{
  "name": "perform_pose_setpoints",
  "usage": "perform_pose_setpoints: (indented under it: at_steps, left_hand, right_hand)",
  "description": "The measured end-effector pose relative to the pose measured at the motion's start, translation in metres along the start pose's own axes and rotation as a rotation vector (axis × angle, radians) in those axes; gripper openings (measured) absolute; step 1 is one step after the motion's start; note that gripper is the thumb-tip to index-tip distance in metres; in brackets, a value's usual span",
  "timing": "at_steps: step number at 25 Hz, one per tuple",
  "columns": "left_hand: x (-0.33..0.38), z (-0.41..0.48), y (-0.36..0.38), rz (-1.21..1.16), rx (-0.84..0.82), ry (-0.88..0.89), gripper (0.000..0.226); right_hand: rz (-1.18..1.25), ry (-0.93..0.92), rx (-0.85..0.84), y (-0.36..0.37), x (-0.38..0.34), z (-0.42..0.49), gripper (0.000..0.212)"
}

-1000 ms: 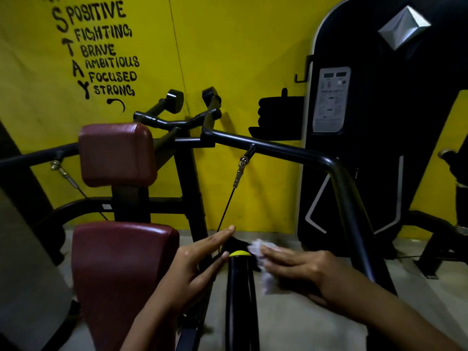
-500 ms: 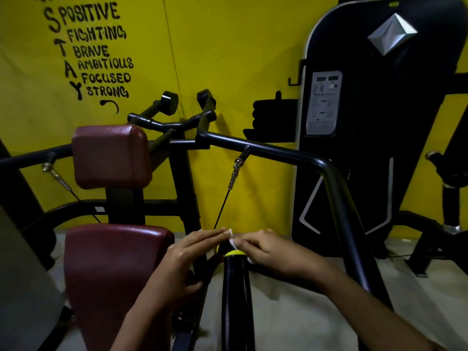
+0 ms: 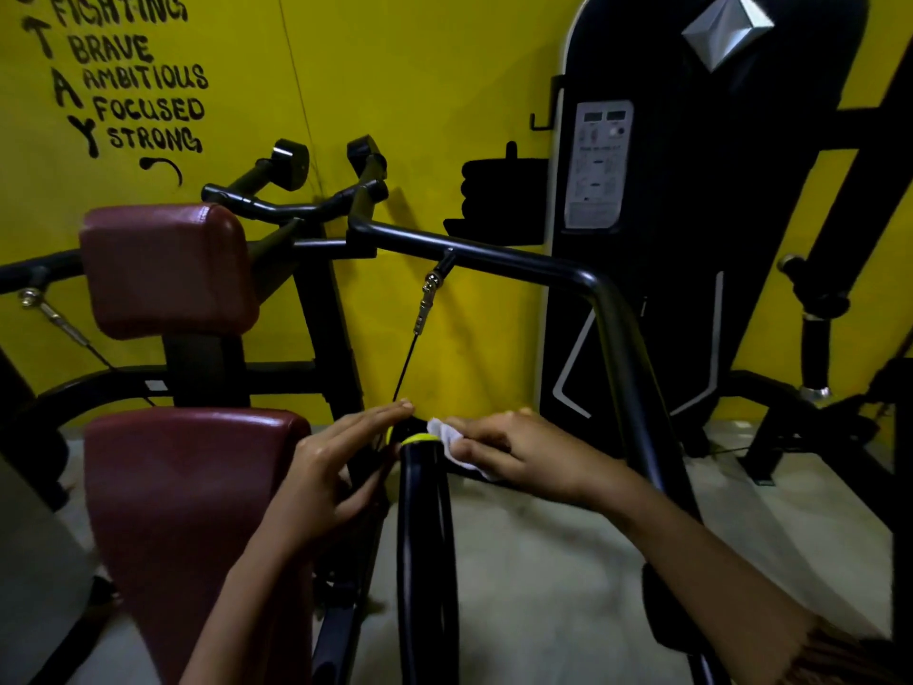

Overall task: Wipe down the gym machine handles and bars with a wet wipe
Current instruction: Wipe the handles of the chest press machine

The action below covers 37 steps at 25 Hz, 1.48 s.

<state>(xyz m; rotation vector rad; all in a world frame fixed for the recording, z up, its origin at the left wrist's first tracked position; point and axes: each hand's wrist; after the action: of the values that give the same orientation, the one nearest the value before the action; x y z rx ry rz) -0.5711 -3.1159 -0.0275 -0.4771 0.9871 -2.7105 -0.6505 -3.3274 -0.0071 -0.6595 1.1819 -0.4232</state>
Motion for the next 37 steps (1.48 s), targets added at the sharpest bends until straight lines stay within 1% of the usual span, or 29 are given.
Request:
perform_pose_setpoints:
  at_steps: [2, 4, 5, 8, 9, 10, 11, 12, 14, 15, 16, 18, 20, 21, 23, 24, 26, 27, 28, 29, 30, 32, 33, 35, 36, 37]
  left_hand:
    - [0.005, -0.002, 0.004, 0.010, 0.036, -0.022, 0.033]
    - [0.008, -0.003, 0.007, 0.032, 0.057, -0.038, 0.035]
    - [0.009, -0.004, 0.008, 0.048, 0.062, -0.043, 0.036]
    - [0.010, -0.005, 0.009, 0.079, 0.065, -0.064, 0.039]
    - [0.011, -0.005, 0.010, 0.083, 0.068, -0.073, 0.040]
    - [0.012, -0.006, 0.010, 0.087, 0.073, -0.082, 0.039]
    - [0.012, -0.006, 0.010, 0.088, 0.078, -0.088, 0.039]
    - [0.013, -0.006, 0.010, 0.086, 0.081, -0.091, 0.038]
    - [0.013, -0.005, 0.009, 0.079, 0.083, -0.094, 0.038]
    - [0.013, -0.005, 0.008, 0.077, 0.083, -0.095, 0.038]
    - [0.013, -0.005, 0.008, 0.076, 0.082, -0.096, 0.038]
    - [0.014, -0.006, 0.009, 0.066, 0.078, -0.099, 0.038]
    - [0.015, -0.007, 0.009, 0.059, 0.085, -0.113, 0.038]
    - [0.015, -0.007, 0.009, 0.061, 0.090, -0.119, 0.038]
    - [0.014, -0.007, 0.009, 0.064, 0.090, -0.119, 0.039]
    - [0.014, -0.007, 0.009, 0.063, 0.083, -0.120, 0.039]
    - [0.015, -0.008, 0.008, 0.057, 0.068, -0.132, 0.039]
    - [0.015, -0.008, 0.008, 0.054, 0.068, -0.139, 0.039]
    - [0.016, -0.008, 0.007, 0.053, 0.071, -0.145, 0.039]
    - [0.016, -0.008, 0.007, 0.055, 0.072, -0.149, 0.038]
    - [0.016, -0.007, 0.008, 0.057, 0.070, -0.149, 0.038]
    - [0.018, -0.007, 0.008, 0.059, 0.068, -0.154, 0.039]
    - [0.019, -0.007, 0.007, 0.057, 0.070, -0.162, 0.039]
    - [0.021, -0.007, 0.006, 0.046, 0.063, -0.172, 0.039]
    - [0.022, -0.007, 0.005, 0.046, 0.058, -0.174, 0.040]
    - [0.024, -0.005, 0.004, 0.052, 0.056, -0.174, 0.039]
  right_hand:
    - [-0.029, -0.005, 0.084, -0.002, 0.011, -0.026, 0.046]
    - [-0.153, 0.036, 0.173, -0.008, 0.022, -0.057, 0.052]
    - [-0.248, 0.032, 0.219, -0.010, 0.025, -0.071, 0.052]
    - [-0.603, -0.063, 0.342, -0.005, 0.038, -0.094, 0.050]
    - [-0.665, -0.065, 0.372, 0.000, 0.039, -0.094, 0.051]
    - [-0.692, -0.068, 0.417, 0.006, 0.033, -0.089, 0.046]
    - [-0.699, -0.076, 0.443, 0.014, 0.026, -0.080, 0.036]
    - [-0.725, -0.088, 0.463, 0.024, 0.021, -0.070, 0.037]
    - [-0.802, -0.124, 0.452, 0.045, 0.013, -0.054, 0.050]
    - [-0.818, -0.132, 0.438, 0.047, 0.010, -0.053, 0.049]
    - [-0.822, -0.133, 0.427, 0.046, 0.013, -0.058, 0.047]
    - [-0.779, -0.055, 0.480, 0.039, 0.020, -0.081, 0.050]
    - [-0.694, 0.112, 0.569, 0.036, 0.022, -0.100, 0.051]
    - [-0.682, 0.226, 0.568, 0.037, 0.020, -0.101, 0.052]
    - [-0.669, 0.468, 0.403, 0.041, 0.012, -0.095, 0.048]
    - [-0.620, 0.524, 0.349, 0.042, 0.001, -0.096, 0.045]
    - [-0.593, 0.447, 0.381, 0.041, -0.011, -0.098, 0.040]
    - [-0.536, 0.408, 0.444, 0.041, -0.017, -0.098, 0.034]
    - [-0.474, 0.339, 0.501, 0.039, -0.024, -0.099, 0.026]
    - [-0.426, 0.247, 0.507, 0.037, -0.031, -0.106, 0.025]
    - [-0.380, 0.175, 0.561, 0.037, -0.032, -0.108, 0.031]
    - [-0.460, 0.035, 0.637, 0.029, -0.014, -0.104, 0.042]
    - [-0.478, 0.061, 0.662, 0.027, -0.001, -0.099, 0.049]
    - [-0.492, 0.182, 0.606, 0.032, 0.017, -0.091, 0.061]
    - [-0.483, 0.245, 0.607, 0.039, 0.023, -0.087, 0.064]
    - [-0.514, 0.274, 0.629, 0.046, 0.024, -0.082, 0.064]
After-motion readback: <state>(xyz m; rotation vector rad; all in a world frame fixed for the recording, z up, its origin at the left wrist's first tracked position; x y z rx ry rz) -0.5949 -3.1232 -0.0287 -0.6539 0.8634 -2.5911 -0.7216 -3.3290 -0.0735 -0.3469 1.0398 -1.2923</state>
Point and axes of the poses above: each hand's wrist, its own z-axis towards the middle knuckle, its own y-axis out of the palm, x = y × z, and after that the axes turned 13 degrees about z, right-handed
